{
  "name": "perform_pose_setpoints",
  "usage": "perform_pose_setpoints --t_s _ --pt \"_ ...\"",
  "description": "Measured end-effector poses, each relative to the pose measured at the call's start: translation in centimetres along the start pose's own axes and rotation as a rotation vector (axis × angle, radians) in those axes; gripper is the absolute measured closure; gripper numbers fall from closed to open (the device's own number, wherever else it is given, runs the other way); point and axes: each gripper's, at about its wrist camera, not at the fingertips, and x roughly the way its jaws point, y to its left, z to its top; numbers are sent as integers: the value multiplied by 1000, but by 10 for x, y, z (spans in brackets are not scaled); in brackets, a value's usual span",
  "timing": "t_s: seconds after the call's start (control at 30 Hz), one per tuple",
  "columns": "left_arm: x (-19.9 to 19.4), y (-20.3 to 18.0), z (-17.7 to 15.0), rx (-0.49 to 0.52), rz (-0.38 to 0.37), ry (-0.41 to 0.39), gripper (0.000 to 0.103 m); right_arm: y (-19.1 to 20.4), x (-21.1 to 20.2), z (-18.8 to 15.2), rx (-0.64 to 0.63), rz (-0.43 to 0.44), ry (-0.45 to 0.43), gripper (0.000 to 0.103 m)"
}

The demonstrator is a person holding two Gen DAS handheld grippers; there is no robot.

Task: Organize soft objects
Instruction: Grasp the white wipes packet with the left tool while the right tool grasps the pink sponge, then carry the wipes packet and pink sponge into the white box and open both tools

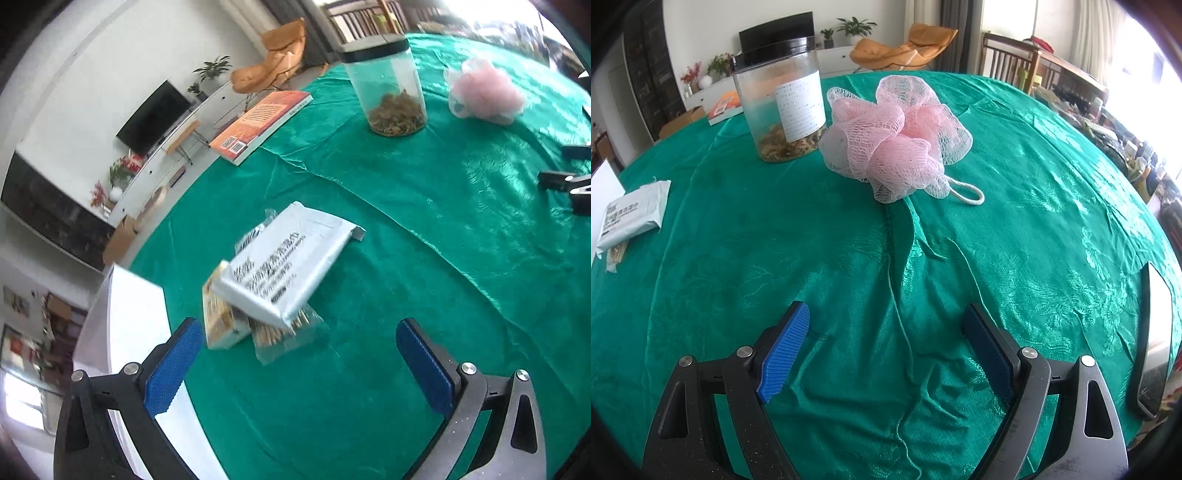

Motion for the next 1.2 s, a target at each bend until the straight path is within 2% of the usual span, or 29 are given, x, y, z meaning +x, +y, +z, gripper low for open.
perform_pose_setpoints --t_s 0.17,0.27,0.3,0.33,0.37,0.53,0.63,0.7,0.77,0.8,0.83,0.87,0.9,0.97,1.03,1.07,1.1,1.13,1.2 --pt "51 13 37 127 52 69 0 1 0 0 0 0 1 15" --pt "80 17 42 118 4 130 0 1 1 0 -3 2 1 15" --pt "86 17 42 113 -25 150 3 1 1 1 -5 3 2 15" --pt "84 19 42 90 -52 131 11 1 2 1 -6 5 4 15" --pt "81 23 44 54 -78 122 25 1 2 2 -8 7 7 15" --pt "62 37 39 -242 -302 129 34 -1 4 6 -15 17 40 15" --pt "47 22 30 -317 -385 109 34 -4 3 8 -29 47 76 15" --pt "45 8 24 -323 -378 104 32 -13 -1 8 9 101 80 15" --pt "45 -14 22 -284 -327 98 30 -29 -8 7 104 182 62 16" --pt "47 -22 21 -252 -298 97 23 -38 -12 7 154 208 48 16" --pt "46 -29 20 -230 -265 81 20 -47 -17 7 198 211 25 16" --pt "43 -30 20 -220 -230 48 9 -55 -22 9 233 202 -6 16" --pt "44 -32 19 -202 -216 44 4 -61 -26 14 259 193 -42 16" --pt "43 -33 18 -194 -212 25 4 -64 -24 35 272 199 -86 16" --pt "43 -32 19 -206 -218 27 5 -54 -13 64 218 195 -91 16" --pt "41 -31 17 -224 -237 30 12 -45 -5 79 175 182 -94 16" --pt "41 -28 15 -253 -281 27 32 -37 6 92 127 161 -90 16" --pt "41 -26 14 -283 -294 30 32 -28 20 102 79 143 -69 16" --pt "41 -25 13 -301 -275 31 36 -20 52 110 27 141 0 19"
